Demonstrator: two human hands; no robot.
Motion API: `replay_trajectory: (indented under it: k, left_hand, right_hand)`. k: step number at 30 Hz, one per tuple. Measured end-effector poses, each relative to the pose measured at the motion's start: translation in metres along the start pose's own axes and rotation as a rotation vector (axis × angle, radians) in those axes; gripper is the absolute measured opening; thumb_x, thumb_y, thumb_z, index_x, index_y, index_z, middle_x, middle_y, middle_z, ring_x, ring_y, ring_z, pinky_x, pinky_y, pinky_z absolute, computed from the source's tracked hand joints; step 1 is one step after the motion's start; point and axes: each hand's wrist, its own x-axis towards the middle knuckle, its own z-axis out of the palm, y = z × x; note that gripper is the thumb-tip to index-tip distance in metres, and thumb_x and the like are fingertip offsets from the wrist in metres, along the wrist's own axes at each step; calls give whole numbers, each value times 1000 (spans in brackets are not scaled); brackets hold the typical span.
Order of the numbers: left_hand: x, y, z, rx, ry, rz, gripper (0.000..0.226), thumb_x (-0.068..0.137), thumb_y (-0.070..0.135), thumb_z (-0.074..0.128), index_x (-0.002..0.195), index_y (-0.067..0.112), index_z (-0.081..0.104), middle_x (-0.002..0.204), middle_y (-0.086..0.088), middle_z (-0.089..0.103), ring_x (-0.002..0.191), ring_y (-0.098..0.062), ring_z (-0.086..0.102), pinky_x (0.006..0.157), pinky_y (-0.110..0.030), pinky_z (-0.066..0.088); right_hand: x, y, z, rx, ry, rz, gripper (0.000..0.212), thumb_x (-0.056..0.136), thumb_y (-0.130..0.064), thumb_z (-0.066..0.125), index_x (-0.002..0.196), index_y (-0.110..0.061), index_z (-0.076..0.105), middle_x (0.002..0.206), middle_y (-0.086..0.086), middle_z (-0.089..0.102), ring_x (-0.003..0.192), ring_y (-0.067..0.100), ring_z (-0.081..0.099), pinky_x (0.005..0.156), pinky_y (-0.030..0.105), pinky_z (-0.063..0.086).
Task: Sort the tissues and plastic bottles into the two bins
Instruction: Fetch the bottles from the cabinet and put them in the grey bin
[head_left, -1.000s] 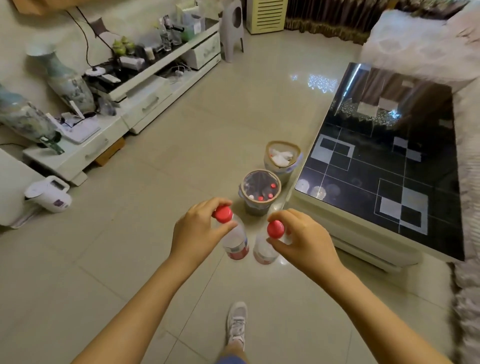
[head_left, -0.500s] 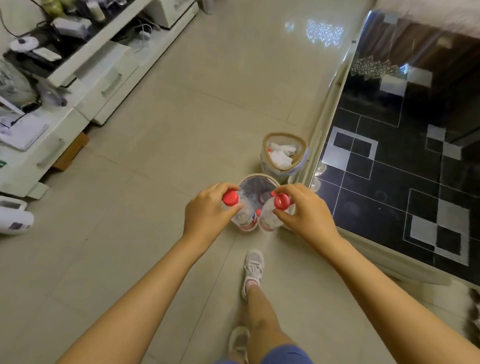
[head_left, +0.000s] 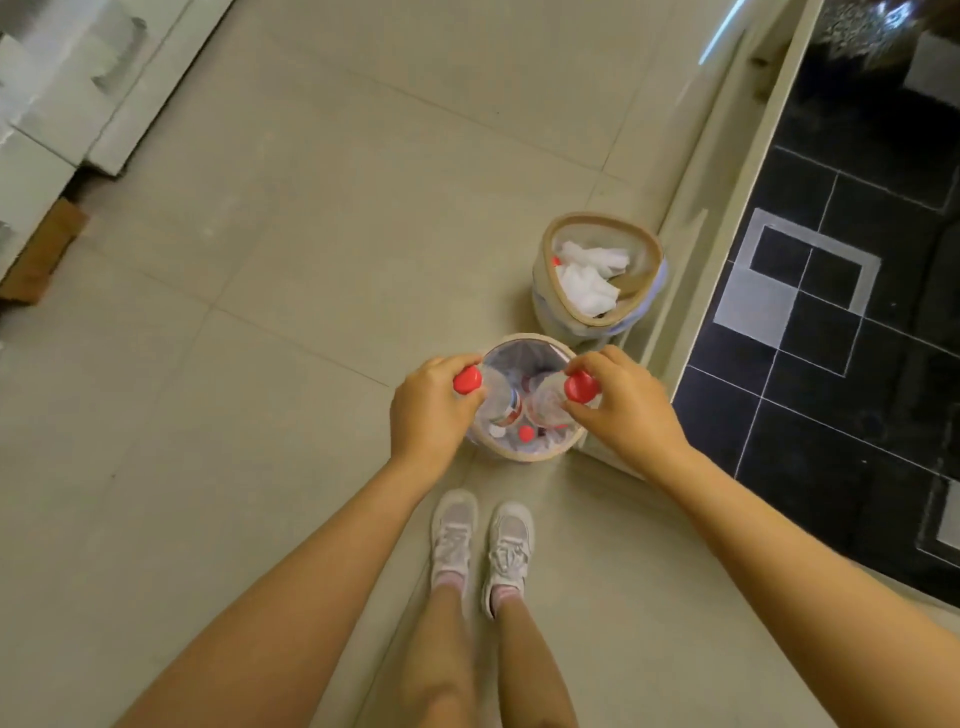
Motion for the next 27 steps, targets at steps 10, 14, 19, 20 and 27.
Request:
replay_trajectory:
  k: [10,14,19,20,27]
  left_hand:
    - [63,-72,119,61,-46,134,30,75,7,71,103,17,73,100,-4,71,88,-28,65,68,-39,54]
    - [75,-97,163,104,-130,151,12,75,-3,62,78,9,67,78,-5,65,69,-25,58,53,-37,47]
    - [86,-116,203,182,-433,131,16,92,6,45,90,8,61,85,-8,58,74,-18,48,60,-22,26]
    - [89,-121,209,190,-489,127,20,94,7,44,105,6,61,100,-10,61,83,-20,52,64,-21,31]
    - [111,-130,240,474,-719,128,33,102,22,33,128,10,50,119,-18,59,104,-35,59,80,-39,45]
  right_hand:
    - [91,68,102,-129,-9,-51,28,80,-22,67,106,-18,58,100,3,57,80,27,55,60,32,41]
    - [114,92,136,-115,3,-83,23,78,-17,67,100,-16,59,97,3,59,79,27,56,57,34,44]
    - [143,107,175,-135,0,-97,18,73,-13,68,89,-13,58,89,3,58,75,24,53,56,29,34]
    - [148,110,185,-137,-8,-93,18,73,-13,67,89,-13,58,90,4,59,75,25,53,57,29,33]
    - [163,124,235,-152,-139,66,22,86,-15,57,107,-16,62,112,7,57,85,30,59,66,43,50]
